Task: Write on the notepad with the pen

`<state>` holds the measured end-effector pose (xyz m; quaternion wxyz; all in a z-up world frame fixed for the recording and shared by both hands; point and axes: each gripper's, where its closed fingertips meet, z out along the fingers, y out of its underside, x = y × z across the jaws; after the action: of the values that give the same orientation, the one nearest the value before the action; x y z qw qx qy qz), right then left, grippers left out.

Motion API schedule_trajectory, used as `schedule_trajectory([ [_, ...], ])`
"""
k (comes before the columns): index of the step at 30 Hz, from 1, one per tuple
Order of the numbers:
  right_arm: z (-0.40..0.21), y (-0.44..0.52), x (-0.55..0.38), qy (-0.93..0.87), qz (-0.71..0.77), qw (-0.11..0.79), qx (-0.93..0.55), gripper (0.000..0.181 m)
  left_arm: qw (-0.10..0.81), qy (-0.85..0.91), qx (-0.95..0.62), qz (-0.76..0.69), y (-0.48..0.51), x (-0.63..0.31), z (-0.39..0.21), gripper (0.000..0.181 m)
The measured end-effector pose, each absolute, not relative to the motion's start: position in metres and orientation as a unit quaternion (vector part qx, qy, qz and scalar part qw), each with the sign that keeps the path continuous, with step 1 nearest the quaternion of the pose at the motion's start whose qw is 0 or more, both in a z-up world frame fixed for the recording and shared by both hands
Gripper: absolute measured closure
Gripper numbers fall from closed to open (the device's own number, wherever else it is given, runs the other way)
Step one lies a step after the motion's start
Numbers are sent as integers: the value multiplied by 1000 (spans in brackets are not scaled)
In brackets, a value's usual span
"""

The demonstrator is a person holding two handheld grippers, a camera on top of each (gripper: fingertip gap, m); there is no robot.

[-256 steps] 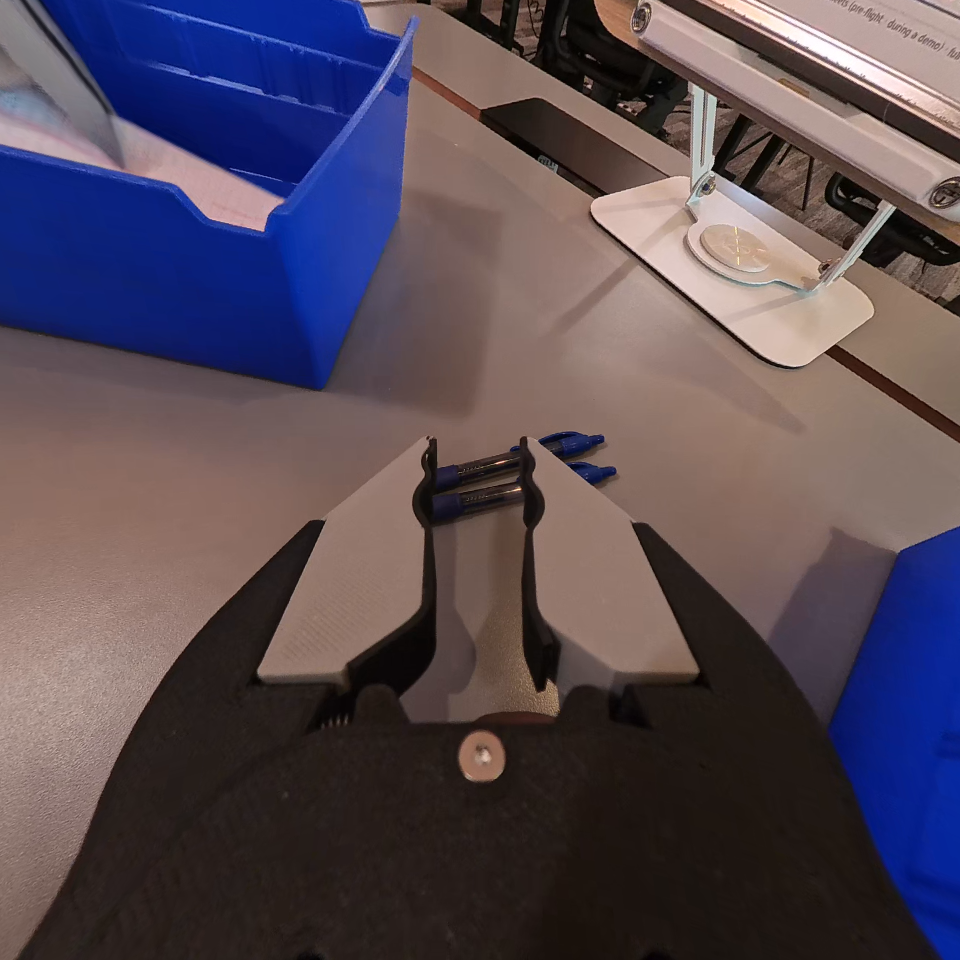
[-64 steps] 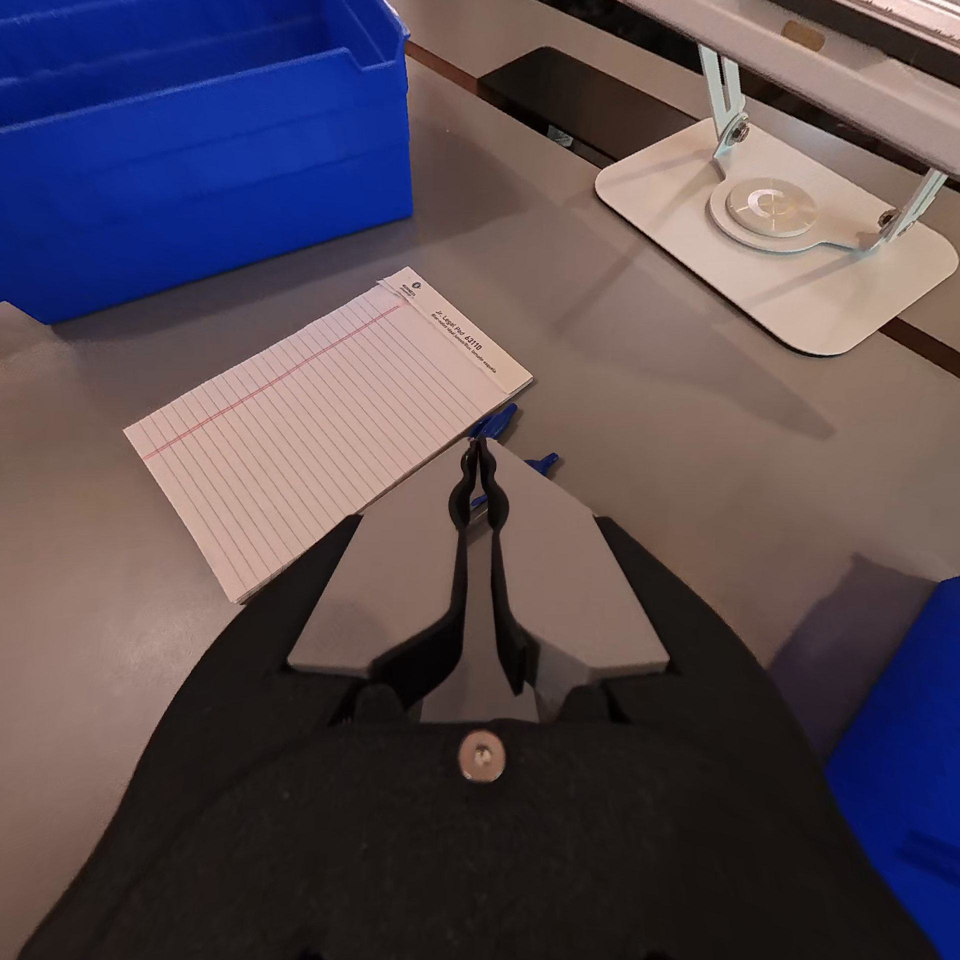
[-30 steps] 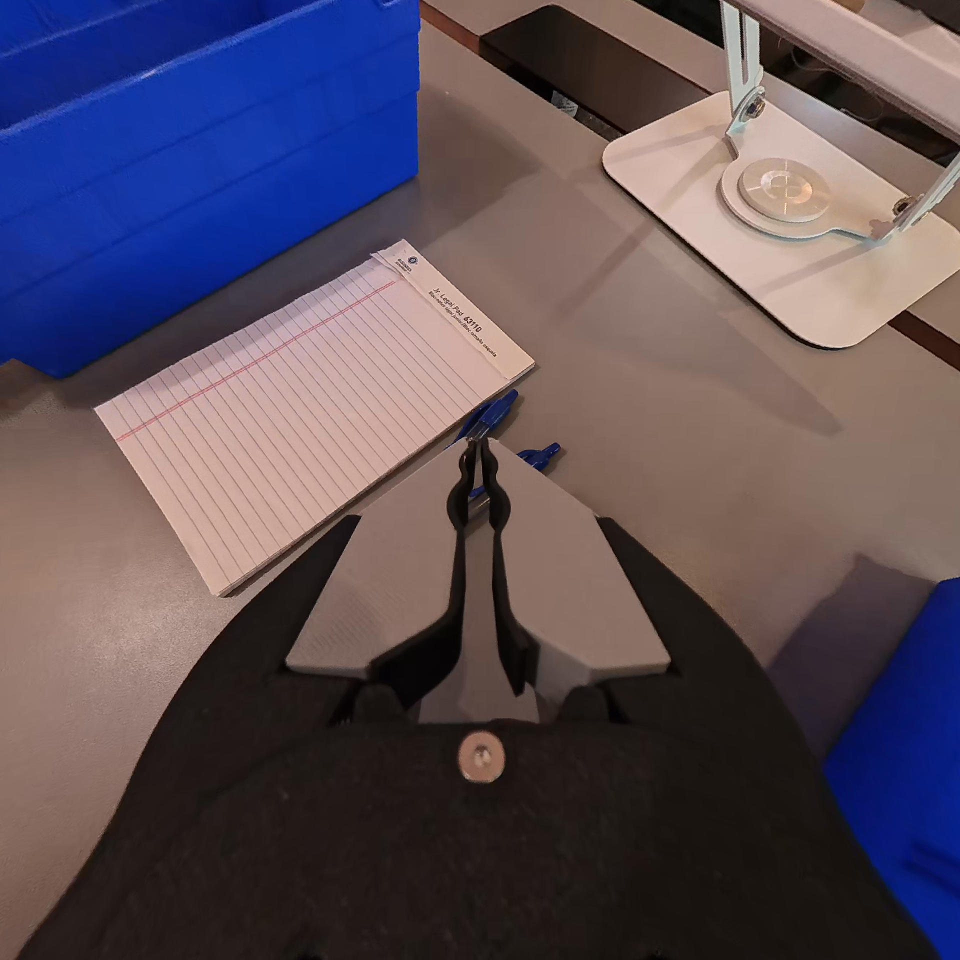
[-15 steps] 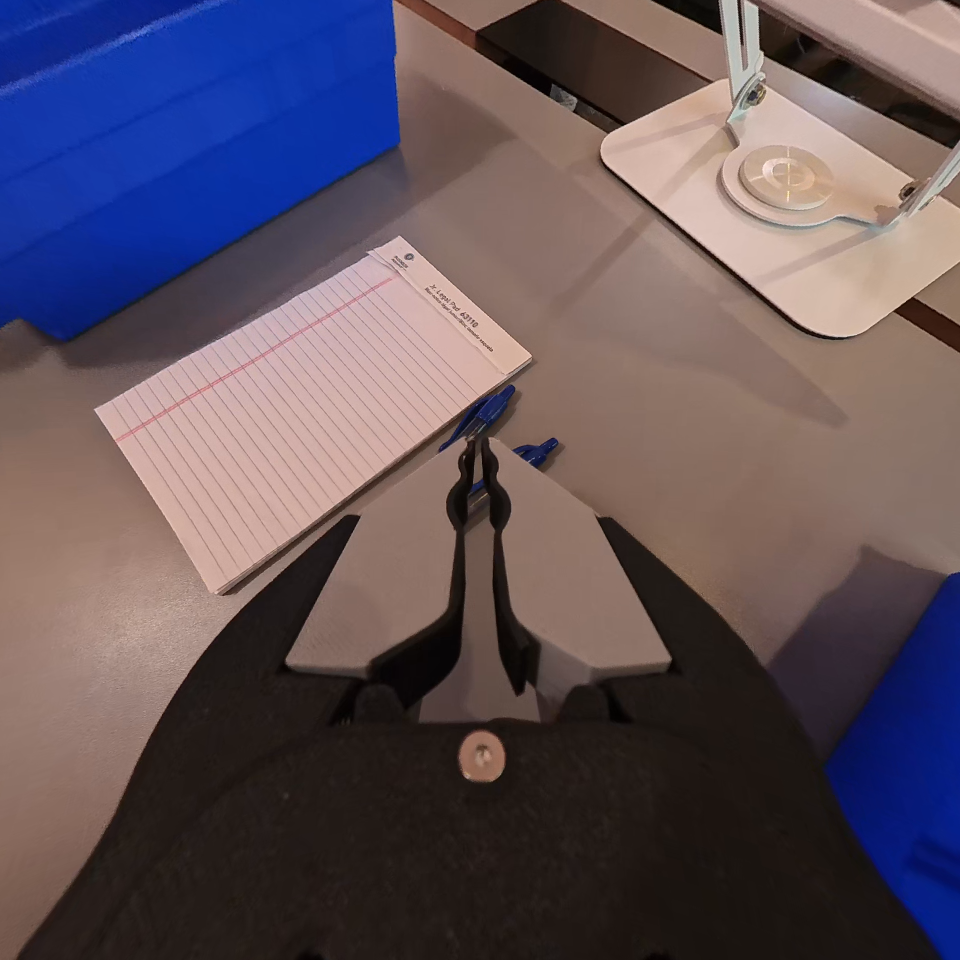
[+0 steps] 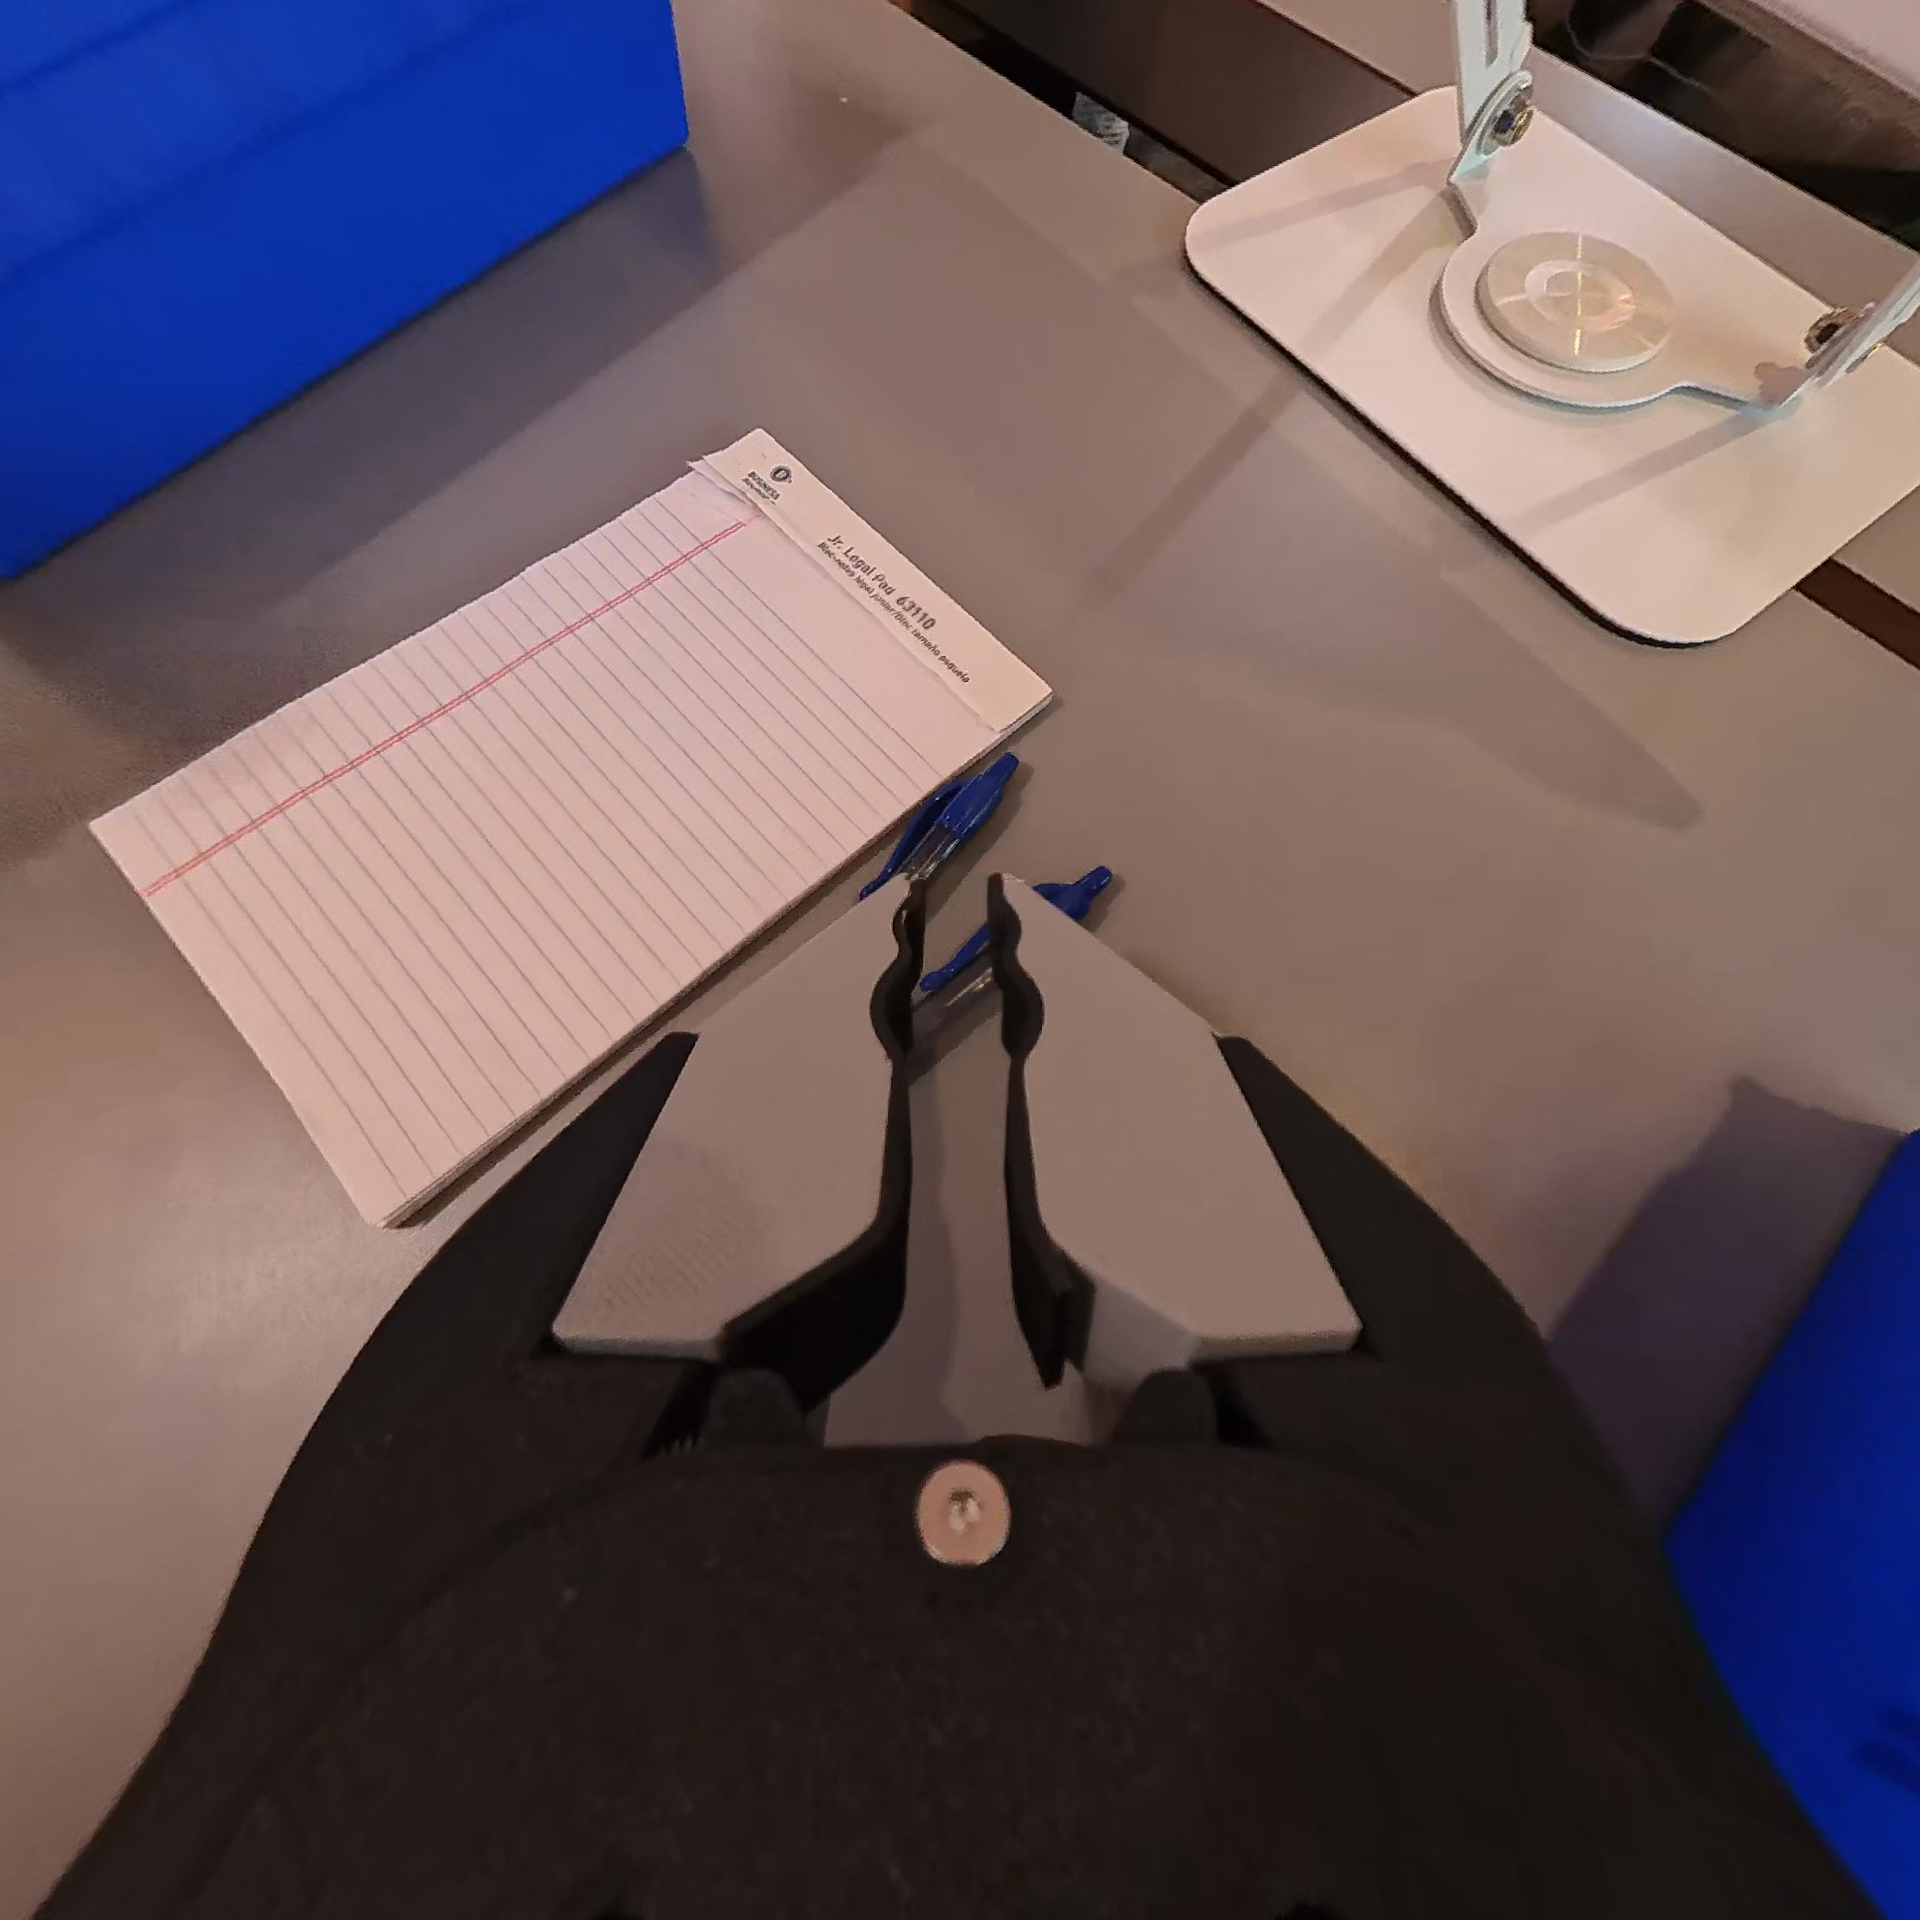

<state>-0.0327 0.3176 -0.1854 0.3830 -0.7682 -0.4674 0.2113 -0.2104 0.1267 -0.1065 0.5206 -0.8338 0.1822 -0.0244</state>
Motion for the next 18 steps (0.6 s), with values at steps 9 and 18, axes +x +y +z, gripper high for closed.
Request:
schedule_trajectory([
  [9,-173,323,-38,-426,230,423,-766,159,574,170,-798,-64,252,-114,-120,134],
  [18,-179,328,-47,-403,225,435,-773,136,572,196,-796,31,299,-139,-163,140],
])
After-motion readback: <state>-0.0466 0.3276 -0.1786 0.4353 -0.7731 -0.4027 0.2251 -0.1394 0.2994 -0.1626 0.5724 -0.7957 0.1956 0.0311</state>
